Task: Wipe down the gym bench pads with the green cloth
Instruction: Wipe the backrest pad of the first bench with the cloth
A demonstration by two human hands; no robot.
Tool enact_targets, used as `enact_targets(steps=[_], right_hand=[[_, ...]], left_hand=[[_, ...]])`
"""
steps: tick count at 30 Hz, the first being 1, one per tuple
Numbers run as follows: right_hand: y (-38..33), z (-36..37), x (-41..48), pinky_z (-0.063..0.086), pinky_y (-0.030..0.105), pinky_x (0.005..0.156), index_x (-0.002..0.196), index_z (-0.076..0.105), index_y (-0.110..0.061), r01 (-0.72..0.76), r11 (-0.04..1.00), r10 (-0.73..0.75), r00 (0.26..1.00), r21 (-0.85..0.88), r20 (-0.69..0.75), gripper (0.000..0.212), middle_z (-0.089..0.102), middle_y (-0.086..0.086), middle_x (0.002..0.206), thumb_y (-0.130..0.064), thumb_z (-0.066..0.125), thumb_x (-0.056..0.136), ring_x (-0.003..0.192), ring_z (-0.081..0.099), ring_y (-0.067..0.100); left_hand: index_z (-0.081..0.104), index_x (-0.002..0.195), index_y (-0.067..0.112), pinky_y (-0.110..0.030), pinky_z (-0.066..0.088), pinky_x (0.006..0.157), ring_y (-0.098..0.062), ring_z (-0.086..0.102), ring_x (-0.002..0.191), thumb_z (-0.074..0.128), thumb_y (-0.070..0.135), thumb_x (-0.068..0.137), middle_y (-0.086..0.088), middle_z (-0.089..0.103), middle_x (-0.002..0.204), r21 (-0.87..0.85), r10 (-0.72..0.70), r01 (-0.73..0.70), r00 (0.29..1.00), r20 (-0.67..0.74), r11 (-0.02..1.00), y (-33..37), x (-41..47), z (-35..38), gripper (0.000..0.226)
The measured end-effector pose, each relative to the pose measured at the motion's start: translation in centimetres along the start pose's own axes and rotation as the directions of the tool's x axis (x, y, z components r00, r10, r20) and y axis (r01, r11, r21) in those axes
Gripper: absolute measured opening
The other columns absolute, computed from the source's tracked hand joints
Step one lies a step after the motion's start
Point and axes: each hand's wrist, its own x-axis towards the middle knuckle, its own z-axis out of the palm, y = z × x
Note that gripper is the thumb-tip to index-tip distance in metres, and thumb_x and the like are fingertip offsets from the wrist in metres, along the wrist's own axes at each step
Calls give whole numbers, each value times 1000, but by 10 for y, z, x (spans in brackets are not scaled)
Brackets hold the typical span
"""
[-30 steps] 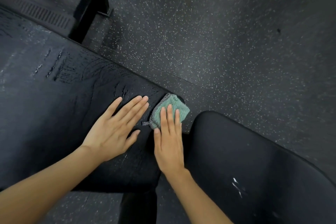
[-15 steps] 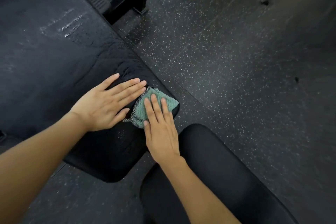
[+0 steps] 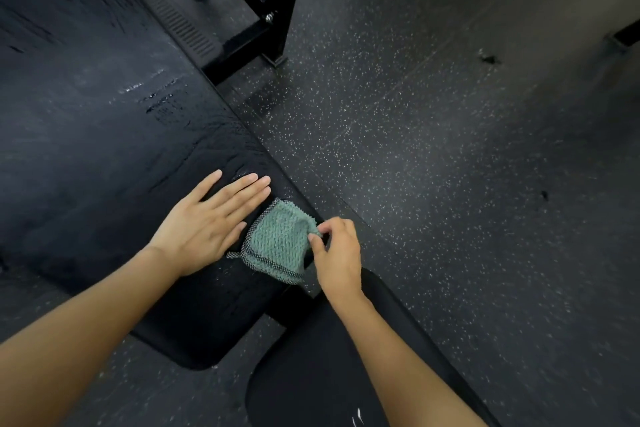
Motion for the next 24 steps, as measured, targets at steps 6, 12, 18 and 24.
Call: enact_targets(steps=[6, 12, 18, 24], right_hand=[[-27, -51, -14, 46, 21, 72, 99, 53, -17, 192, 977, -207, 961, 96, 186, 6, 64, -3, 92, -15, 58, 97, 84, 60, 12], [-45, -119, -33, 49, 19, 77, 90, 51, -25, 359, 917, -392, 895, 175, 214, 17, 66, -6, 94, -10, 58, 95, 87, 61, 2], [-39, -214, -44, 52, 46, 85, 89, 55, -25, 489, 851, -524, 812, 191, 257, 17, 69, -2, 90, -10, 61, 92, 88, 66, 20], [-29, -317, -45, 51, 27, 86, 87, 56, -27, 621, 756, -648, 663, 210, 373, 23, 64, -12, 85, -5, 61, 92, 89, 64, 9]], left_hand=[[24, 157, 12, -43, 17, 118, -16, 22, 149, 27, 45, 100, -3, 23, 164, -188, -62, 65, 998, 22, 980, 24, 15, -48, 66], [43, 148, 16, -45, 36, 115, -16, 43, 139, 48, 48, 95, 1, 40, 156, -434, -83, 69, 996, -14, 898, 75, 24, -107, 62], [36, 150, 22, -27, 36, 111, -12, 47, 134, 71, 32, 90, 8, 37, 156, -661, -296, 205, 955, -27, 721, 148, 41, -170, 70], [54, 131, 27, -31, 44, 99, -10, 50, 126, 69, 37, 91, 17, 28, 156, -695, -452, 322, 892, -4, 643, 228, 79, -224, 44]])
